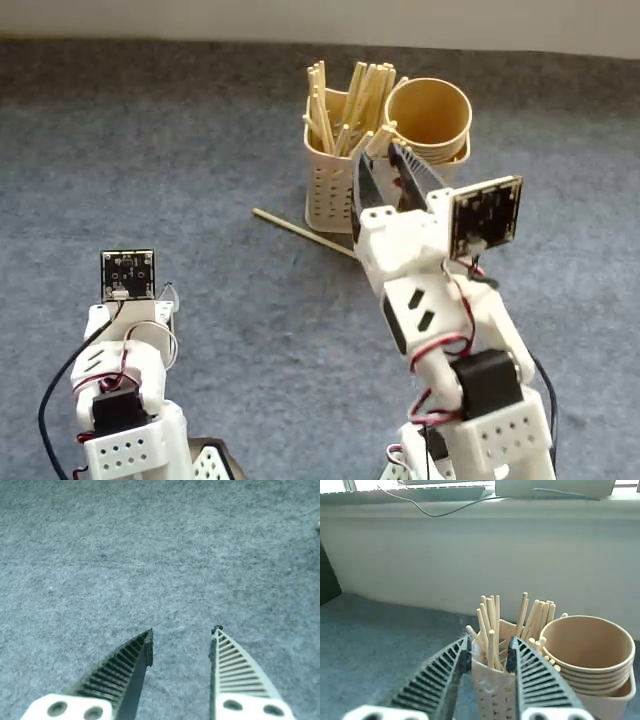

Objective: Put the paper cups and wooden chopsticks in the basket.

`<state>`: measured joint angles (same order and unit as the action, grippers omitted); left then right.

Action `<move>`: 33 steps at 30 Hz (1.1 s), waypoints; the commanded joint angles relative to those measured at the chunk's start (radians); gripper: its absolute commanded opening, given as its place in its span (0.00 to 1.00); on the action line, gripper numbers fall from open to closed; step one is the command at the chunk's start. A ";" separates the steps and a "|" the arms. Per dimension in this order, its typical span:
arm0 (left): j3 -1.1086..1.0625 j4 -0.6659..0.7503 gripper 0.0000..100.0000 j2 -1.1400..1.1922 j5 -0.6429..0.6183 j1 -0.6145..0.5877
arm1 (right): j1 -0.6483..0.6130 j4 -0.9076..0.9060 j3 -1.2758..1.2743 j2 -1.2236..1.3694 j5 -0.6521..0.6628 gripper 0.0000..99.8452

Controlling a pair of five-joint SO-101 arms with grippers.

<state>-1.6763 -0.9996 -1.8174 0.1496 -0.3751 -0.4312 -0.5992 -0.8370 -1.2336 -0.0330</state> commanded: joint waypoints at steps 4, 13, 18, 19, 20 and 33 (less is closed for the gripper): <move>-0.019 0.000 0.19 -0.004 0.006 -0.010 | -0.117 -0.226 -0.010 -0.096 -0.002 0.12; -0.019 0.000 0.19 -0.004 0.006 -0.010 | -0.154 -0.259 -0.269 -0.101 0.245 0.12; -0.019 0.000 0.19 -0.004 0.006 -0.010 | -0.159 -0.254 -0.369 -0.094 0.364 0.12; -0.019 0.000 0.19 -0.004 0.006 -0.010 | -0.159 -0.251 -0.383 -0.094 0.385 0.12; -0.019 0.000 0.19 -0.004 0.006 -0.010 | -0.159 -0.240 -0.397 -0.094 0.397 0.12; -0.019 0.000 0.19 -0.004 0.006 -0.012 | -0.153 -0.183 -0.380 0.254 0.506 0.12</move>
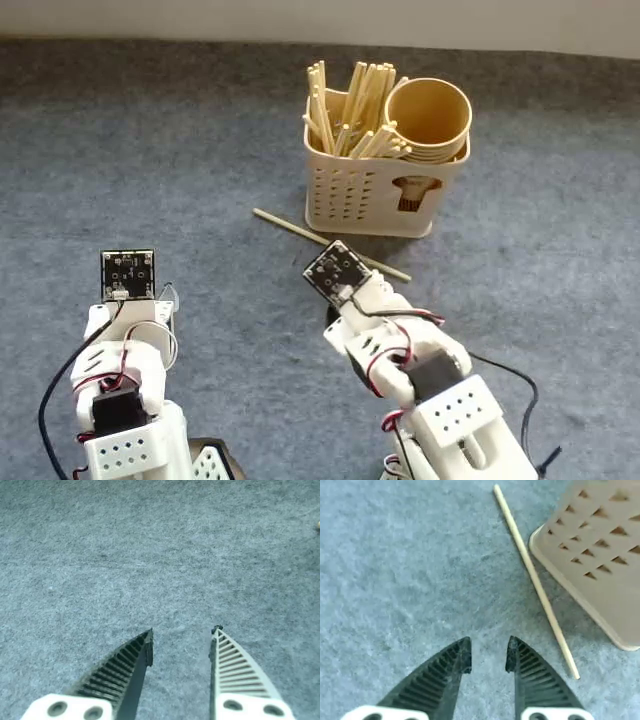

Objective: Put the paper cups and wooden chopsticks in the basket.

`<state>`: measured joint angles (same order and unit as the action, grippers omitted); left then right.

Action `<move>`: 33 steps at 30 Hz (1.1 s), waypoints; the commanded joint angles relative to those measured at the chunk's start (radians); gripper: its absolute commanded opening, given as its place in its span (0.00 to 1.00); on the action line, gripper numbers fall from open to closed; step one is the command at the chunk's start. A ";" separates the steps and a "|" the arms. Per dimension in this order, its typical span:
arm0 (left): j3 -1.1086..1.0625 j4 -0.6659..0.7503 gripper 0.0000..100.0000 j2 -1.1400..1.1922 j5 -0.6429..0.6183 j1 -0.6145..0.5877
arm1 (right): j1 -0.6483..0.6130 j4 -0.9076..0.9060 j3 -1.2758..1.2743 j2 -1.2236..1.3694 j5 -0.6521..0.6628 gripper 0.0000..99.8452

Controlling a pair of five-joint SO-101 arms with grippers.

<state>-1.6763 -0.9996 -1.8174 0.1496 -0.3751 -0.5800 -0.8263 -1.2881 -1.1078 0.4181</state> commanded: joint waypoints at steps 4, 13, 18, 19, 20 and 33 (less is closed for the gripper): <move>-0.019 0.000 0.19 -0.004 0.006 -0.012 | 0.033 0.042 0.179 0.340 0.126 0.12; -0.019 0.000 0.19 -0.004 0.006 -0.012 | 0.122 0.042 0.516 0.788 0.209 0.12; -0.019 0.000 0.19 -0.004 0.006 -0.012 | 0.124 0.042 0.699 0.992 0.209 0.12; -0.019 0.000 0.19 -0.004 0.006 -0.012 | 0.124 0.042 0.731 1.020 0.213 0.12; -0.019 0.000 0.19 -0.004 0.006 -0.012 | 0.124 0.041 0.760 1.046 0.232 0.12; -0.019 0.000 0.19 -0.004 0.006 -0.012 | 0.177 0.042 0.928 1.264 0.272 0.12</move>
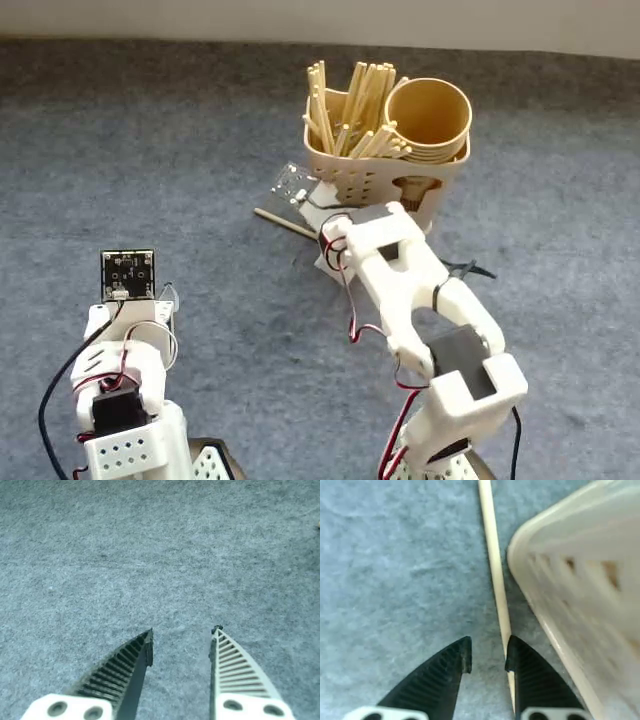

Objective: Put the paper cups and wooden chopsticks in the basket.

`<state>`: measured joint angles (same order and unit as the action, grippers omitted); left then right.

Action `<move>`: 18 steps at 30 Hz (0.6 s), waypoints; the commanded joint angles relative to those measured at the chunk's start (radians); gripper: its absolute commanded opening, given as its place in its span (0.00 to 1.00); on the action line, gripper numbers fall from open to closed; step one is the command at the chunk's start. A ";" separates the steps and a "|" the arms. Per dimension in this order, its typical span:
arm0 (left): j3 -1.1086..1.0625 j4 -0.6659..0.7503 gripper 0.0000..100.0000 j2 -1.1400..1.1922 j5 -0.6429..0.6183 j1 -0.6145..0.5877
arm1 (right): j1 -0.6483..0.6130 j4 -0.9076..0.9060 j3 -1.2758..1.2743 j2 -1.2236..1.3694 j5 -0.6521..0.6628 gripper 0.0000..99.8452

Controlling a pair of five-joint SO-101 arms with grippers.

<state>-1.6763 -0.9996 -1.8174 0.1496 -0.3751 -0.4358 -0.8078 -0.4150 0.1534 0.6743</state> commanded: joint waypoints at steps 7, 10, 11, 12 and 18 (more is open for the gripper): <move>-0.019 0.000 0.19 -0.004 0.006 -0.012 | 0.047 0.024 0.059 0.007 0.018 0.12; -0.019 0.000 0.19 -0.004 0.006 -0.012 | 0.045 0.025 0.056 0.010 0.072 0.12; -0.019 0.000 0.19 -0.004 0.006 -0.012 | 0.042 0.025 0.056 0.010 0.083 0.12; -0.019 0.000 0.19 -0.004 0.006 -0.012 | 0.041 0.025 0.053 0.010 0.091 0.12; -0.019 0.000 0.19 -0.004 0.006 -0.012 | 0.019 0.024 -0.025 0.002 0.092 0.06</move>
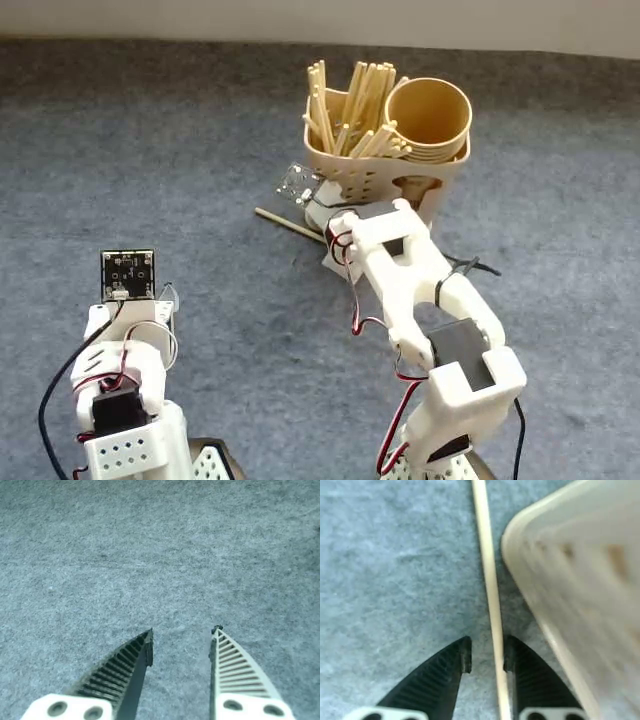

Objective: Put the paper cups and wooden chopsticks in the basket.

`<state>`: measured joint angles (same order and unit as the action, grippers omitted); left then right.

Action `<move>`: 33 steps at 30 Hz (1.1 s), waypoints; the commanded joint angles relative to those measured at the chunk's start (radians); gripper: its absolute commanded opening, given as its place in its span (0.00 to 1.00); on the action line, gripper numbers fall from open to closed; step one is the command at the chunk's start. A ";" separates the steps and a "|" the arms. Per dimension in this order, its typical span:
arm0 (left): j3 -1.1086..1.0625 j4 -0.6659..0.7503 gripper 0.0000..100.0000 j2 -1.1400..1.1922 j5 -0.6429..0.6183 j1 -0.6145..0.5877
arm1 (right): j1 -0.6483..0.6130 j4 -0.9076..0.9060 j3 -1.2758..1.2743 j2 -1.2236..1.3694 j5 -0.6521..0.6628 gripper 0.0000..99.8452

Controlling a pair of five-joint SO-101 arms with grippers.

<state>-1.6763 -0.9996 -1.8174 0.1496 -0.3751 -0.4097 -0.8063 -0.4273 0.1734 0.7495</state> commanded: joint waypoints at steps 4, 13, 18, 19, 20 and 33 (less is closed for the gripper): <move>-0.019 0.000 0.19 -0.004 0.006 -0.012 | -0.062 0.019 -0.064 -0.021 0.017 0.01; -0.019 0.000 0.19 -0.004 0.006 -0.012 | -0.087 -0.033 -0.084 -0.022 0.012 0.01; -0.019 0.000 0.19 -0.004 0.006 -0.012 | -0.108 -0.133 -0.087 -0.093 0.011 0.01; -0.019 0.000 0.19 -0.004 0.006 -0.012 | -0.120 -0.139 -0.096 -0.120 0.008 0.01; -0.019 0.000 0.19 -0.004 0.006 -0.012 | -0.131 -0.139 -0.122 -0.153 -0.012 0.01; -0.019 0.000 0.19 -0.004 0.006 -0.012 | -0.194 -0.139 -0.243 -0.294 -0.078 0.09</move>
<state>-1.6763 -0.9996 -1.8174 0.1496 -0.3751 -0.6107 -0.9352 -0.6728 -0.0644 0.6928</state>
